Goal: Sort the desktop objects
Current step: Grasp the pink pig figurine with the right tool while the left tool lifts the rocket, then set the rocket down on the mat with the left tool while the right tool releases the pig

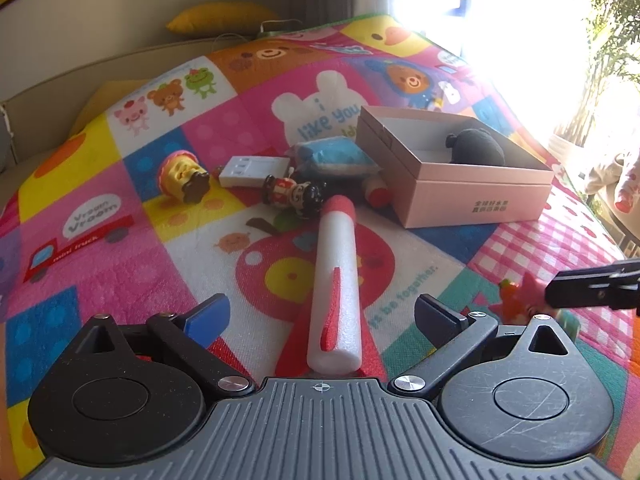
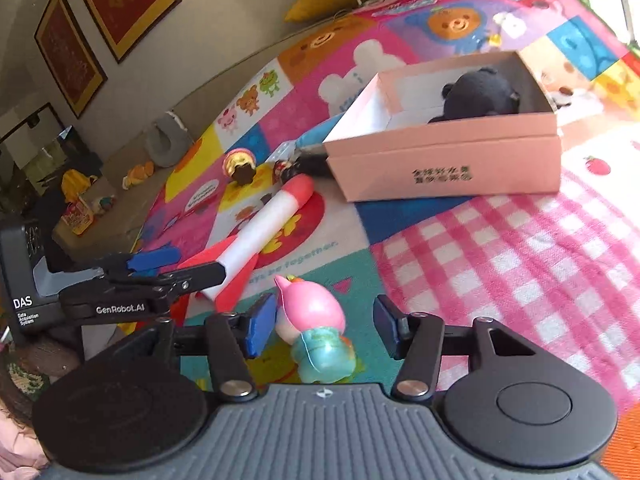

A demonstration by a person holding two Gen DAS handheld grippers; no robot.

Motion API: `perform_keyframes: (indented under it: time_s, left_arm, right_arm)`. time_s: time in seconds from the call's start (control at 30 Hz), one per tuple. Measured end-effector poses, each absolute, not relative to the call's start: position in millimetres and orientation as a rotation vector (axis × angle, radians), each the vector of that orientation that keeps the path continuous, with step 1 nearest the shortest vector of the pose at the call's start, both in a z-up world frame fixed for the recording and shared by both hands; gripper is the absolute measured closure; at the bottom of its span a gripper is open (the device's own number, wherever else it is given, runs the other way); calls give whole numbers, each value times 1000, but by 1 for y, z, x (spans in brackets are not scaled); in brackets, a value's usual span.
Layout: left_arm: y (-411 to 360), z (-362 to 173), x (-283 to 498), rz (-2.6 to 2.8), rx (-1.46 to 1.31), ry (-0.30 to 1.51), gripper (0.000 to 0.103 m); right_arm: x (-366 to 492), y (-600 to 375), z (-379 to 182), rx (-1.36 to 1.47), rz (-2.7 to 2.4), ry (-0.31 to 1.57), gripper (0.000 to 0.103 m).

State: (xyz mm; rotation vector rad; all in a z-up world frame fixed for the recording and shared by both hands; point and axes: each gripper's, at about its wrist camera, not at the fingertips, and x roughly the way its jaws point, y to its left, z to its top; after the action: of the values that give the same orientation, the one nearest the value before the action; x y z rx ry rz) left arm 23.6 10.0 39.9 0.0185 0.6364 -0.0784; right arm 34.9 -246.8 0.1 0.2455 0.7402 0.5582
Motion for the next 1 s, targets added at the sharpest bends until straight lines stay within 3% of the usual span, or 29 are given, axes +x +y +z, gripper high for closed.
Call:
perform_keyframes:
  time_s: [0.2, 0.23, 0.27, 0.33, 0.43, 0.47, 0.53, 0.87, 0.9, 0.97, 1.0]
  left_arm:
    - [-2, 32, 42, -60, 68, 625, 3]
    - [-5, 32, 46, -52, 78, 621, 7]
    - [-7, 32, 49, -50, 84, 623, 22]
    - [-8, 31, 55, -60, 78, 638, 38]
    - [-11, 28, 58, -60, 100, 643, 41]
    - [-13, 27, 57, -64, 114, 644, 55]
    - [-15, 25, 55, -94, 134, 659, 71]
    - [-28, 41, -3, -373, 128, 696, 67]
    - [-32, 41, -10, -386, 144, 694, 62]
    - [-38, 37, -20, -388, 186, 690, 39]
    - [-39, 35, -23, -382, 209, 690, 37]
  right_arm:
    - [33, -265, 1, 191, 390, 645, 33]
    - [34, -269, -1, 213, 381, 647, 32]
    - [35, -271, -4, 233, 370, 645, 32]
    - [37, -275, -10, 260, 348, 633, 28]
    - [38, -280, -18, 307, 332, 620, 22]
    - [38, -280, -20, 321, 330, 619, 21]
    - [38, -282, -23, 337, 324, 614, 18]
    - [38, -286, -26, 377, 298, 614, 9]
    - [38, -286, -26, 375, 296, 613, 8]
    - [38, -286, -26, 375, 288, 611, 5]
    - [38, -287, -27, 378, 281, 610, 4]
